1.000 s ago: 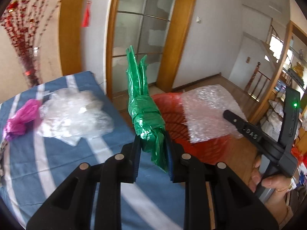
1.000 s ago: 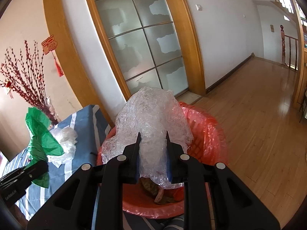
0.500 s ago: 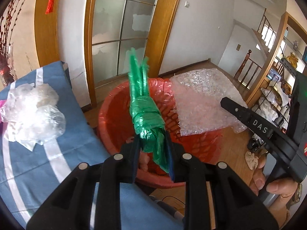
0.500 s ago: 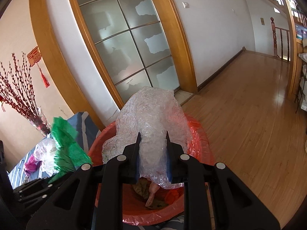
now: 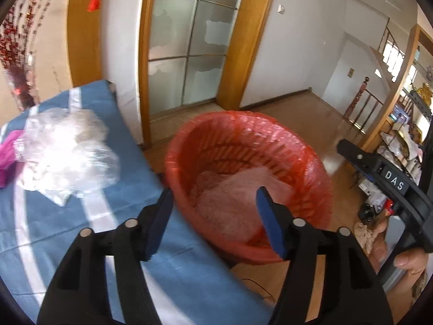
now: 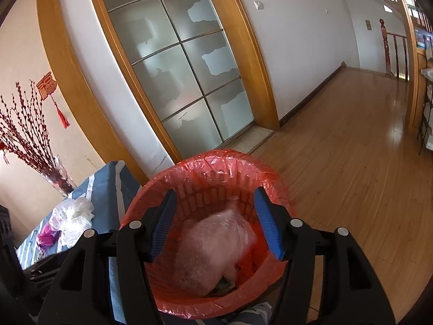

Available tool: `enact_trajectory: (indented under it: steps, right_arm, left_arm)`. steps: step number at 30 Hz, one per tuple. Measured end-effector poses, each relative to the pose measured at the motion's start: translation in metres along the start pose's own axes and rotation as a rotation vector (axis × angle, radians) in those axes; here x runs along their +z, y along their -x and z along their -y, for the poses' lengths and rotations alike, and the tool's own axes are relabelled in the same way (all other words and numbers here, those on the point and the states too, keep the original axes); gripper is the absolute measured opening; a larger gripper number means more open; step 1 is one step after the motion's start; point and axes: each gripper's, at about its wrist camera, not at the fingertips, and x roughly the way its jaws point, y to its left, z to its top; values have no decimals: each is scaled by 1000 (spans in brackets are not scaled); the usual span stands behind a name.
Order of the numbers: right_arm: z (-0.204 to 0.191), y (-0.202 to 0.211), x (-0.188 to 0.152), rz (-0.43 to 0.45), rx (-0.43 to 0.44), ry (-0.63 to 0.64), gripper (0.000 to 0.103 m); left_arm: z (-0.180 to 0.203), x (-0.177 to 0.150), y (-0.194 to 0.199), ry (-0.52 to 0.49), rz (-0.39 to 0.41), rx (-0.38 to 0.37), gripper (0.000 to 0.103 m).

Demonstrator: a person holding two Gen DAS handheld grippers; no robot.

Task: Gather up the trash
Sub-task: 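Open both grippers over the red basket to drop the bags, then move both open grippers back over the remaining bags on the table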

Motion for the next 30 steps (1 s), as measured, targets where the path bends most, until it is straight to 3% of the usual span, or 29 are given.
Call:
enact_trajectory:
  steps: [6, 12, 22, 30]
  right_arm:
    - [-15, 9, -1, 11, 8, 63, 60]
    - [-49, 13, -7, -9, 79, 135, 60]
    - [-143, -9, -37, -115, 222, 292, 59]
    - [-223, -49, -51, -188, 287, 382, 59]
  left_arm:
    - [-27, -13, 31, 4, 40, 99, 70]
    - [-77, -24, 70, 48, 80, 232, 77]
    - [-185, -52, 129, 194, 115, 467, 82]
    - [-242, -70, 162, 302, 139, 546, 82]
